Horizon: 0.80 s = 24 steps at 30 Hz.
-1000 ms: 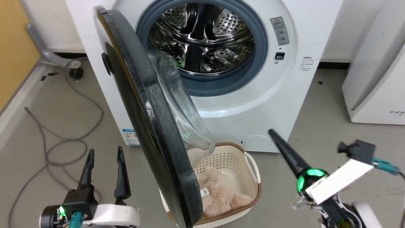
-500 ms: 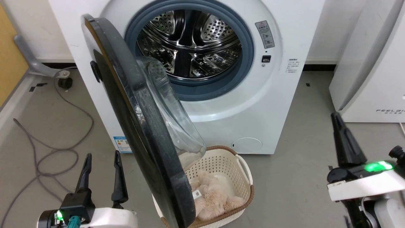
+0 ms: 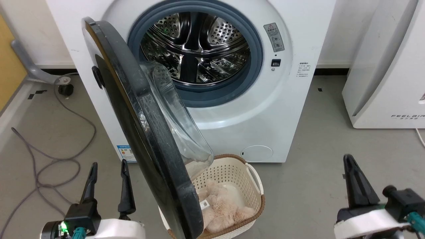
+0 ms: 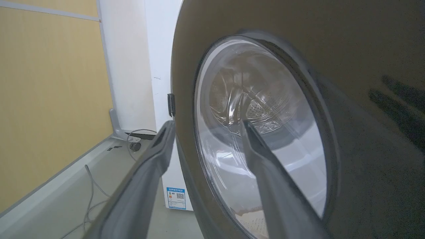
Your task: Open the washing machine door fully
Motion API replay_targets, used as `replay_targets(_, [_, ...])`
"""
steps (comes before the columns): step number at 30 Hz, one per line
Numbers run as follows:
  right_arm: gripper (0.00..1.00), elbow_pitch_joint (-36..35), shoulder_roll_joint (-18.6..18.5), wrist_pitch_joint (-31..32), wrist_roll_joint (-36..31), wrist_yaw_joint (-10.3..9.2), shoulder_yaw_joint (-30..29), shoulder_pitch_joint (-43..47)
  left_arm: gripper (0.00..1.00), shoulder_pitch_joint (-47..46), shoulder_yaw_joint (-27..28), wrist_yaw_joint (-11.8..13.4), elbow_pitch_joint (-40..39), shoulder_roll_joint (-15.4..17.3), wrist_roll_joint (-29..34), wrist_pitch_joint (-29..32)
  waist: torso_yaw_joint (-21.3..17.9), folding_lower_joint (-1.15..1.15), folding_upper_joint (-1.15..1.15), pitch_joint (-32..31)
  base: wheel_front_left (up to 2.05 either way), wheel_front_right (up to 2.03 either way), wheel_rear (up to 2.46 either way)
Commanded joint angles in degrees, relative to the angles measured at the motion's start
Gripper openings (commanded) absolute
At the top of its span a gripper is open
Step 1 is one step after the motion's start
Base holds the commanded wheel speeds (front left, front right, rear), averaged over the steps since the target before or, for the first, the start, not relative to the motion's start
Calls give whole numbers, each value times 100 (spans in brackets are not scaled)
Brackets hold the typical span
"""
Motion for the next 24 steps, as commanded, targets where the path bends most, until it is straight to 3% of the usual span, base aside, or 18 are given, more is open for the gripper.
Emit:
replay_targets(1, [39,73,72,-24,-129,3,-60,160,100,18,-9,14,11,7,5,-32,14,0,0,-12,0,0,0])
replay_targets(2, [100,74,100,-24,-243,3,-112,190,100,21,-10,15,14,7,4,-32,17,0,0,-16,0,0,0])
replay_targets(12, [100,-5,284,-24,-780,3,-328,442,100,26,14,29,32,7,-24,-32,86,0,0,-19,0,0,0])
replay_targets(13, [100,-12,290,-24,-820,3,-346,456,48,25,17,22,37,7,-21,-32,91,0,0,-17,0,0,0])
replay_targets(14, [100,-23,294,-24,-868,3,-364,467,13,21,25,15,39,7,-16,-32,95,0,0,-14,0,0,0])
replay_targets(15, [100,-34,298,-25,-918,3,-375,476,0,20,32,-9,50,7,15,-32,95,0,0,-13,0,0,0])
replay_targets(24, [100,-133,306,-25,-934,3,-475,560,0,-434,246,-122,-756,46,268,-32,189,0,0,4,0,0,0])
